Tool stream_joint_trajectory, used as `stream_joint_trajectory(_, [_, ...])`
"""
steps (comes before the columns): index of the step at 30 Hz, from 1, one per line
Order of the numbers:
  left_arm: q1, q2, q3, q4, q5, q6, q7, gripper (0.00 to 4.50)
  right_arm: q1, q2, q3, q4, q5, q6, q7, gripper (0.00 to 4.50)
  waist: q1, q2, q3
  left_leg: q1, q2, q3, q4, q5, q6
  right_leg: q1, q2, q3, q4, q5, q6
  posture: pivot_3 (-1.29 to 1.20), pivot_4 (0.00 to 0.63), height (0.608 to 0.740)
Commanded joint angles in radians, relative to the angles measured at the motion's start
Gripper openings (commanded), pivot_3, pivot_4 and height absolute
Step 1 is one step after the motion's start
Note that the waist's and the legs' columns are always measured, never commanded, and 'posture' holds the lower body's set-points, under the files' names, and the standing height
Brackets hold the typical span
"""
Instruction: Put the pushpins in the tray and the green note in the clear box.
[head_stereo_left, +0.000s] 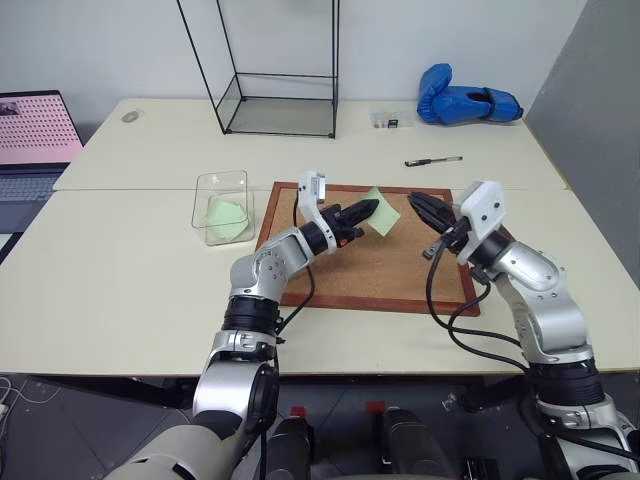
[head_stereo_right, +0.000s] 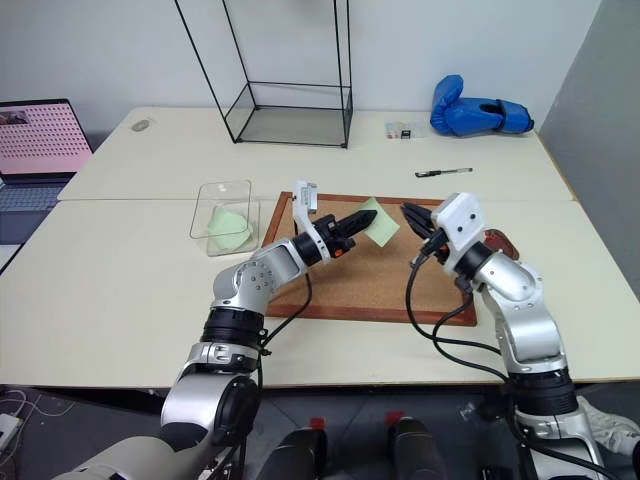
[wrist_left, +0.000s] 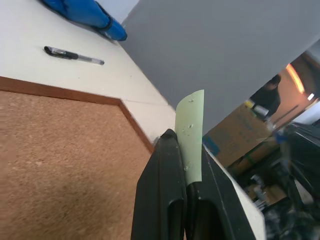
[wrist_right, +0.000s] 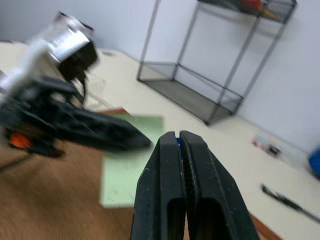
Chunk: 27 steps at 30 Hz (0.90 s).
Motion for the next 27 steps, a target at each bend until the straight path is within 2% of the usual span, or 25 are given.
stream_joint_trajectory(1, [0.018,0.036,-0.047,-0.115,0.026,-0.026,-0.04,0.01,0.022,-0.06,-0.08,0.073,-0.043,0.008,-0.051,0.0,-0.001,0.0,0.0,0.0,0.0,0.0,0.0,0.0,0.0,0.0,0.0,0.0,0.0,0.0,0.0,0.0,0.15,0.74])
stream_joint_trajectory(6, [0.044,0.071,-0.109,-0.176,0.069,-0.052,-0.07,0.01,0.017,-0.146,-0.052,0.24,-0.177,-0.024,-0.101,0.0,-0.002,0.0,0.0,0.001,0.0,0.001,0.0,0.0,0.0,0.0,0.0,0.001,0.0,0.0,0.0,0.0,0.15,0.74])
stream_joint_trajectory(17, [0.065,0.068,-0.146,-0.207,0.087,-0.068,-0.071,0.01,-0.094,-0.161,-0.019,0.509,-0.253,-0.079,-0.132,0.0,-0.002,0.0,0.0,0.0,0.0,0.001,0.0,0.0,0.0,0.0,0.0,0.001,0.0,0.0,0.0,0.0,0.15,0.74])
stream_joint_trajectory(22, [0.071,0.073,-0.145,-0.209,0.09,-0.069,-0.072,0.0,-0.113,-0.158,-0.022,0.557,-0.259,-0.091,-0.138,1.01,-0.003,0.0,0.0,0.0,0.0,0.001,0.0,0.0,0.0,0.0,0.0,0.001,0.0,0.0,0.0,0.0,0.15,0.74])
stream_joint_trajectory(27, [0.074,0.075,-0.146,-0.209,0.092,-0.068,-0.073,0.0,-0.122,-0.155,-0.027,0.569,-0.257,-0.094,-0.144,2.25,-0.003,0.0,0.0,0.0,0.0,0.002,0.0,0.0,0.0,0.0,0.0,0.001,0.0,0.0,0.0,0.0,0.15,0.74])
